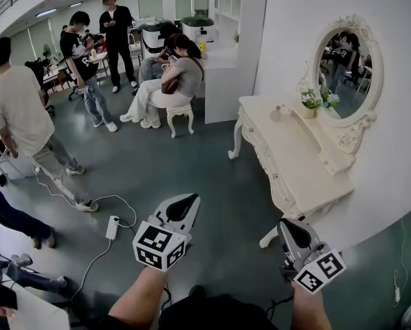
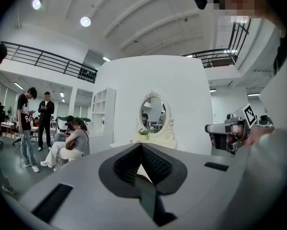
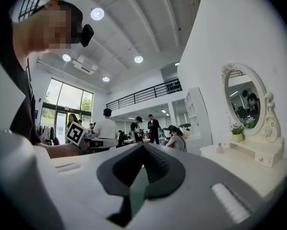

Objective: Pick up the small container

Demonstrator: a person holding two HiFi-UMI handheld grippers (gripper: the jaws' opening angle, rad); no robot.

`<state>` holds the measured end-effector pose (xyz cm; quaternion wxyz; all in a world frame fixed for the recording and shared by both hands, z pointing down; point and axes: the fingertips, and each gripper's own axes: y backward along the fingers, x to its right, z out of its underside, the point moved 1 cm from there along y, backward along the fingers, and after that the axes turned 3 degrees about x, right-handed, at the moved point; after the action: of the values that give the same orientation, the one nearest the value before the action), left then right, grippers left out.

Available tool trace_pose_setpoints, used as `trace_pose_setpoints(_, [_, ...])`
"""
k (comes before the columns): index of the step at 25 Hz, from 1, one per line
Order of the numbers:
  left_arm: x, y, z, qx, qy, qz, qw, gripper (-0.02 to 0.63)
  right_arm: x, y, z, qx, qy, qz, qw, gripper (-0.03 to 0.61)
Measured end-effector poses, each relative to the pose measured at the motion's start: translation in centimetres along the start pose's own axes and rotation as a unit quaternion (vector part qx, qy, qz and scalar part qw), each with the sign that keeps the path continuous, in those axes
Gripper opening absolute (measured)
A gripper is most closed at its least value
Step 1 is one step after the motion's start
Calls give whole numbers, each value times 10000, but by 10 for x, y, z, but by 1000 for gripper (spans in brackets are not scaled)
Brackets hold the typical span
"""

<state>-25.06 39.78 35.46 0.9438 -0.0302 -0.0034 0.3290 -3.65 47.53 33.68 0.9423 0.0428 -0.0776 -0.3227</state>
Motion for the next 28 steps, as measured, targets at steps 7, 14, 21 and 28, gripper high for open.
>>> trace_pose_setpoints(7, [25, -8, 8, -134, -4, -4, 9999, 5, 11, 17, 3, -30, -53, -92, 9999, 8])
trace_pose_setpoints(14, [51, -7, 16, -198, 66, -138, 9997, 5, 17, 45, 7, -45, -179, -142, 9997, 8])
trace_pose_setpoints(21, [68, -8, 17, -194, 30, -141, 9997, 5, 26, 65, 8, -33, -196, -93, 9998, 9])
trace_pose_setpoints(28, [59, -18, 19, -116, 117, -131, 9998, 5, 38, 56, 8, -22, -291, 29, 9996, 9])
